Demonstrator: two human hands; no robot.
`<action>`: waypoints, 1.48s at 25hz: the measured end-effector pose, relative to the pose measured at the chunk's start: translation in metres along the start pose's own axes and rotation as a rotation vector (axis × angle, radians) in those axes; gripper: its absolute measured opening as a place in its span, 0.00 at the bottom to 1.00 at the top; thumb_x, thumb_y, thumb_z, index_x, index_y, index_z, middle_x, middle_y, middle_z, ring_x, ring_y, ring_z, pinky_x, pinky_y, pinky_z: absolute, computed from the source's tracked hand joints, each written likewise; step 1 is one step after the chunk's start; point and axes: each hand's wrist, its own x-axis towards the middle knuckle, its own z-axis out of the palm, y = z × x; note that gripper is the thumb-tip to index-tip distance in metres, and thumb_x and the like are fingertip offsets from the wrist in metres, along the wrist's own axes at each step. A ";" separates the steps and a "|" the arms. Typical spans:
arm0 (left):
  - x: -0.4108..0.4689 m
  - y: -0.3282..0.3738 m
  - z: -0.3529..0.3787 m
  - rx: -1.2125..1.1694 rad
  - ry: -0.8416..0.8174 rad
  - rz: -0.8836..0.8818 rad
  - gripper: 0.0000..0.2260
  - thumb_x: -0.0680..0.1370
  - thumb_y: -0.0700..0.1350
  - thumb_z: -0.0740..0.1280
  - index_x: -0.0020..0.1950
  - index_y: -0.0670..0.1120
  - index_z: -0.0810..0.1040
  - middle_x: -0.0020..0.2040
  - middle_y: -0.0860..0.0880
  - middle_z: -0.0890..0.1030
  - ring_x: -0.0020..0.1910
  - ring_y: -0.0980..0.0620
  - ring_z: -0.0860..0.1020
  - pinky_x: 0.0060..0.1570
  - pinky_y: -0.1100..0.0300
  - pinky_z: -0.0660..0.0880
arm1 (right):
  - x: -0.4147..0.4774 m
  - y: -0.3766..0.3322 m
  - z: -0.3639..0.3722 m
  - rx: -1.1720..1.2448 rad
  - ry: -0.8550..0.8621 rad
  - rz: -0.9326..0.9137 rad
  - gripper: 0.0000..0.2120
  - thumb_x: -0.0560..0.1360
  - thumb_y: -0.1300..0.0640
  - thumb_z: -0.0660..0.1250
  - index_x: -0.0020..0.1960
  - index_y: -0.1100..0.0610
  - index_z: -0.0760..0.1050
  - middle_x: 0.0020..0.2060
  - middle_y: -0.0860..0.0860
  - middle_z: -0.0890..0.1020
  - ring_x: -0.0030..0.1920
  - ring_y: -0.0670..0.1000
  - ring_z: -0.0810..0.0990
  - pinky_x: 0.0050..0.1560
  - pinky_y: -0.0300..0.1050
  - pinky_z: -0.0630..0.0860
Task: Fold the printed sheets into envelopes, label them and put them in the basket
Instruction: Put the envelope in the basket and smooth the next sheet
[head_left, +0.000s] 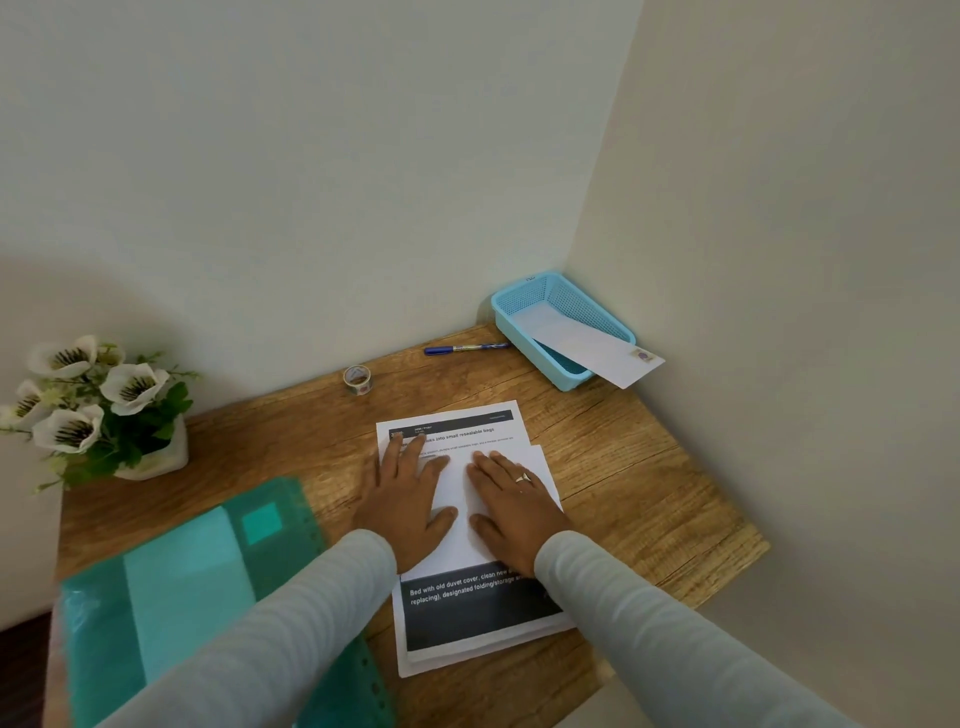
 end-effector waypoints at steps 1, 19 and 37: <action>-0.003 -0.009 -0.001 0.002 0.006 -0.001 0.31 0.79 0.68 0.53 0.80 0.60 0.57 0.84 0.49 0.47 0.81 0.42 0.41 0.78 0.38 0.41 | 0.000 0.000 -0.001 -0.002 0.004 0.003 0.33 0.84 0.44 0.56 0.84 0.52 0.49 0.84 0.49 0.49 0.83 0.52 0.46 0.81 0.52 0.46; -0.021 -0.047 -0.005 0.039 -0.098 -0.050 0.35 0.78 0.73 0.49 0.81 0.60 0.51 0.84 0.48 0.42 0.81 0.39 0.40 0.77 0.37 0.41 | -0.001 0.019 -0.028 -0.070 -0.024 0.237 0.36 0.81 0.42 0.62 0.83 0.53 0.53 0.81 0.49 0.57 0.81 0.57 0.56 0.79 0.59 0.57; 0.015 -0.021 -0.058 -0.035 -0.259 -0.034 0.37 0.66 0.66 0.77 0.69 0.59 0.66 0.74 0.52 0.69 0.72 0.46 0.69 0.70 0.46 0.68 | 0.006 0.029 -0.057 -0.087 -0.124 0.231 0.46 0.75 0.42 0.74 0.82 0.46 0.50 0.81 0.52 0.60 0.80 0.59 0.59 0.78 0.61 0.59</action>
